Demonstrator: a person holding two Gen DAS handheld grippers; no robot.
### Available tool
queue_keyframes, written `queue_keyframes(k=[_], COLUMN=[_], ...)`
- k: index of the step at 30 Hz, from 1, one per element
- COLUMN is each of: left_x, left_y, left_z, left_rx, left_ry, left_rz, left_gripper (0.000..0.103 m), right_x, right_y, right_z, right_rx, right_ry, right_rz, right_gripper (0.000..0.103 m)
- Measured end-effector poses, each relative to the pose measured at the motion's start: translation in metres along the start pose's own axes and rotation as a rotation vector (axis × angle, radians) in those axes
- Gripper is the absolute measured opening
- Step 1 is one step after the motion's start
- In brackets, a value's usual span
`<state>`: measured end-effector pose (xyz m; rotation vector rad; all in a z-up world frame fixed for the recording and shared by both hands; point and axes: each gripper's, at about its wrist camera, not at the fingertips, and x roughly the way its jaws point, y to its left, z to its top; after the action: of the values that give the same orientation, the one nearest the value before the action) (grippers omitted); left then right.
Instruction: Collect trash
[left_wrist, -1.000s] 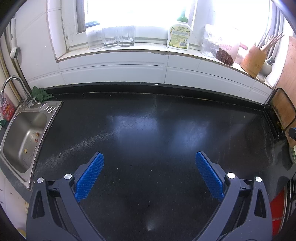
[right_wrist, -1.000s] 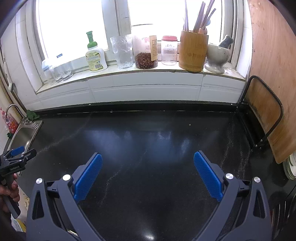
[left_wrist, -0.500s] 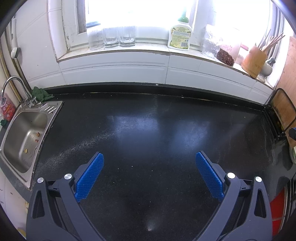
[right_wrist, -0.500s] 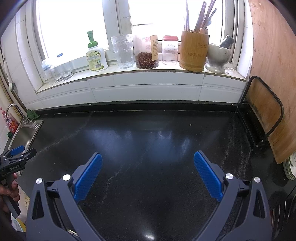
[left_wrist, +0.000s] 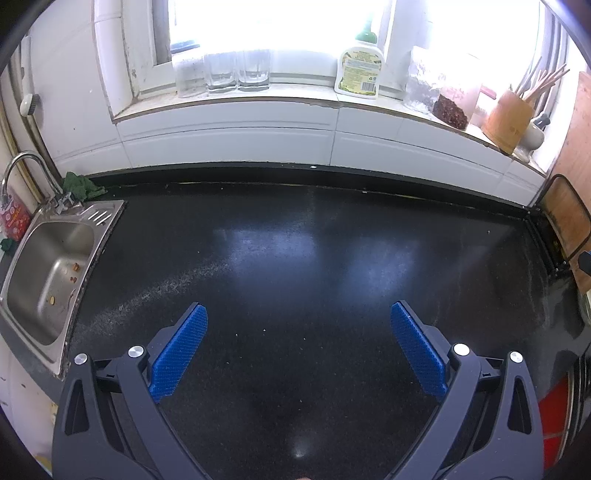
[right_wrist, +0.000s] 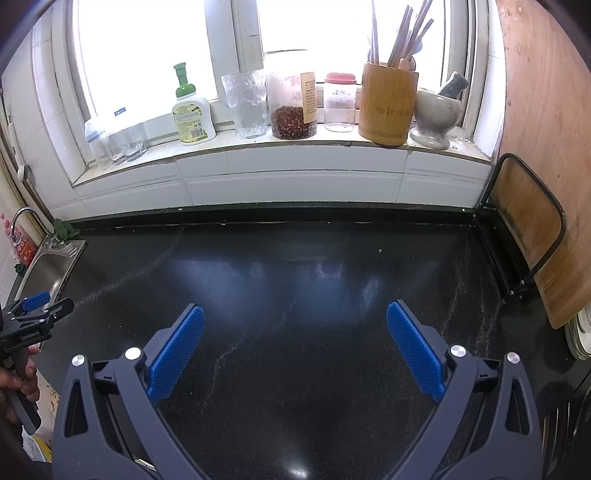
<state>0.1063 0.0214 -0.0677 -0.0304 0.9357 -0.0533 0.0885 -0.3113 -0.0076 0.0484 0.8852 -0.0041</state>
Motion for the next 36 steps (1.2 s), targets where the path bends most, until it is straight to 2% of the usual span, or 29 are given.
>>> queue_keyframes(k=[28,36], left_x=[-0.001,0.013], left_y=[-0.005,-0.005], left_z=[0.003,0.003], left_rx=[0.016,0.026], left_ry=[-0.008,0.0], left_rz=[-0.009,0.008], left_gripper=[0.096,0.096], right_x=[0.003,0.013], right_y=[-0.005,-0.011], right_z=[0.005,0.0], right_rx=[-0.002,0.001], right_ry=[0.006,0.01], right_rz=[0.004,-0.004], right_gripper=[0.096,0.096])
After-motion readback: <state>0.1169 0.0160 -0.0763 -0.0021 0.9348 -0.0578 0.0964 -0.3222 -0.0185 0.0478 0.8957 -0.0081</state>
